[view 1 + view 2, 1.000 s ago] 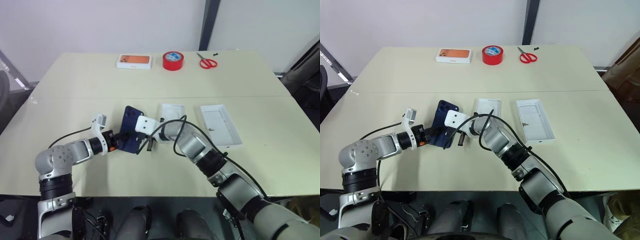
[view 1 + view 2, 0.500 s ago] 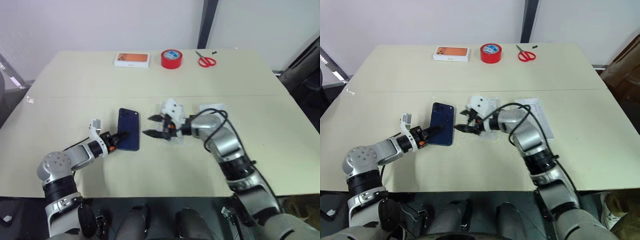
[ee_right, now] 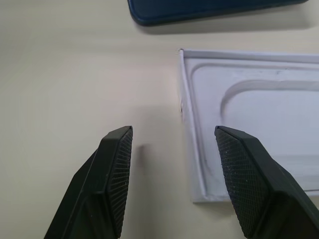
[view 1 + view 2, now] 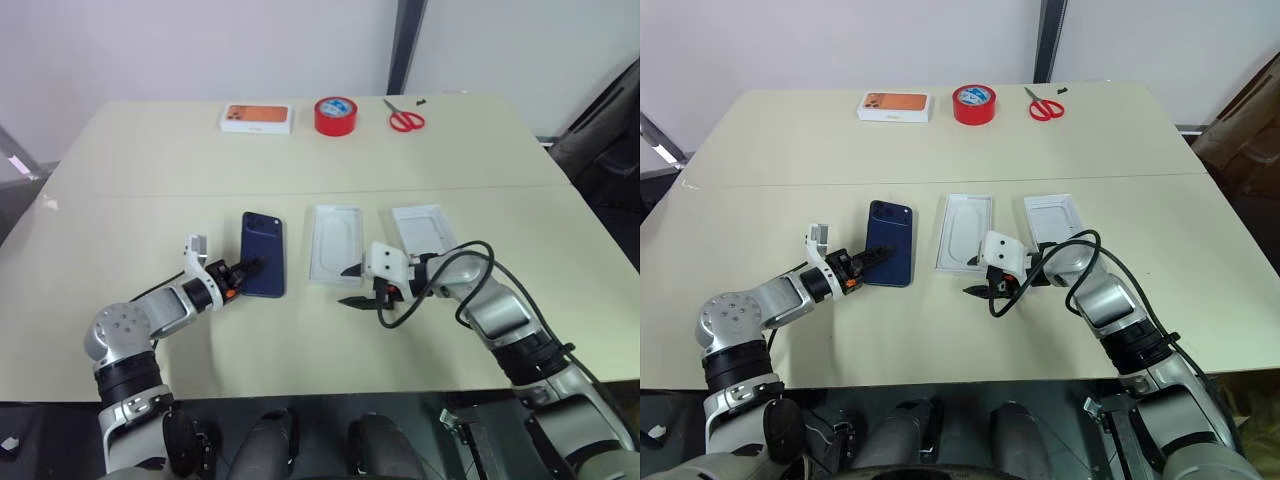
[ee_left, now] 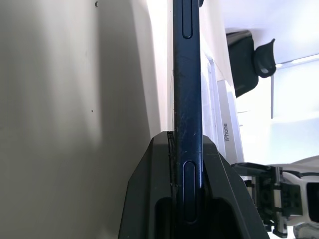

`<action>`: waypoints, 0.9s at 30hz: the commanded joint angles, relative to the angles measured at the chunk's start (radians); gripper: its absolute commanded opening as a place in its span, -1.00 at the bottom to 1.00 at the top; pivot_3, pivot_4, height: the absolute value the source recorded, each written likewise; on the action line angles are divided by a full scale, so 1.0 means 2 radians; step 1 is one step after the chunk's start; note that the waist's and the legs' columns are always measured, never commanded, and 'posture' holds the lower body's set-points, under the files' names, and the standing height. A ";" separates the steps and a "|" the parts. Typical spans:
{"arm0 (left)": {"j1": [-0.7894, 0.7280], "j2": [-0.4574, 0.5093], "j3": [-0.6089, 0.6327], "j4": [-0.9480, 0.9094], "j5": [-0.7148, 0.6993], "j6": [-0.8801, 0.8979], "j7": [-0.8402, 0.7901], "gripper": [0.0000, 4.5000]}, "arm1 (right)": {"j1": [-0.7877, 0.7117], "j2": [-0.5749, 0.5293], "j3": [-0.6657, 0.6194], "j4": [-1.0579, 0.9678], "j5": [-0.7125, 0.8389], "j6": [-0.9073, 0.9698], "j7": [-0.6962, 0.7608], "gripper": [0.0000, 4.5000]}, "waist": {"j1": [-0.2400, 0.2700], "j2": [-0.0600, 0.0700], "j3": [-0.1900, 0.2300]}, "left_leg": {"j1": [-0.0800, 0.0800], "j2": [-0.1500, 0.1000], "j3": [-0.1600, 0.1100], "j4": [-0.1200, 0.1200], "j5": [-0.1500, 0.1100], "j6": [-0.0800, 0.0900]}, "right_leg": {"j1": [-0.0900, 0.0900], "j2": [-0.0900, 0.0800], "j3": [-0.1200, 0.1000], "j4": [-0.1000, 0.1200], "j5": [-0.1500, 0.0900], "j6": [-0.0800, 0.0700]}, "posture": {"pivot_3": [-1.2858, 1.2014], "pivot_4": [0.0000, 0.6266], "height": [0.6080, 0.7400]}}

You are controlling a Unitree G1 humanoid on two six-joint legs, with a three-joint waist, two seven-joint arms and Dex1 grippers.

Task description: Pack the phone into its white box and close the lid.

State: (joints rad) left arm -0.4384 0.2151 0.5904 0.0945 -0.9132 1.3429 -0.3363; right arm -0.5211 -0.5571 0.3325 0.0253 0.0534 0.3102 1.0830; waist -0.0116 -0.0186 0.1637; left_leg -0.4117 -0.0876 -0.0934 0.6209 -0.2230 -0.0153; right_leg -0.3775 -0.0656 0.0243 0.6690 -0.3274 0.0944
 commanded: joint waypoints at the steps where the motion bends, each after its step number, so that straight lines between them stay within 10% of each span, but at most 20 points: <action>1: -0.010 0.006 0.001 -0.023 -0.024 -0.007 -0.001 -1.00 | -0.010 0.008 -0.004 0.005 -0.002 -0.015 -0.008 0.21 | 0.000 0.000 0.000 | 0.000 0.000 0.000 0.000 0.000 0.000 | 0.000 0.000 0.000 0.000 0.000 0.000 | 0.03 -0.52 0.91; 5: -0.008 0.006 -0.001 -0.025 -0.028 -0.008 0.004 -1.00 | -0.009 0.012 -0.002 0.014 -0.003 -0.017 -0.007 -0.01 | 0.000 0.000 0.000 | 0.000 0.000 0.000 0.000 0.000 0.000 | 0.000 0.000 0.000 0.000 0.000 0.000 | 0.03 -0.52 0.91; 10: -0.008 0.006 -0.001 -0.026 -0.034 -0.006 0.007 -1.00 | -0.011 0.015 -0.004 0.014 -0.003 -0.018 -0.011 -0.98 | 0.000 0.000 0.000 | 0.000 0.000 0.000 0.000 0.000 0.000 | 0.000 0.000 0.000 0.000 0.000 0.000 | 0.03 -0.52 0.91; 27: -0.031 -0.016 0.036 -0.026 -0.146 0.030 0.081 -1.00 | 0.035 0.015 0.023 -0.079 0.006 0.012 0.006 -0.98 | -0.001 -0.002 0.001 | 0.000 0.000 0.000 0.000 0.000 -0.001 | 0.000 0.000 0.000 0.000 0.000 0.000 | 0.03 -0.52 0.91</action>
State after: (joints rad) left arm -0.5062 0.1906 0.6540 0.0924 -1.1436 1.3897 -0.1882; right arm -0.4497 -0.5371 0.3783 -0.0854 0.0552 0.3176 1.1022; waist -0.0129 -0.0217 0.1660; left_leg -0.4118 -0.0876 -0.0935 0.6220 -0.2223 -0.0168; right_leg -0.3767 -0.0656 0.0242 0.6686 -0.3274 0.0946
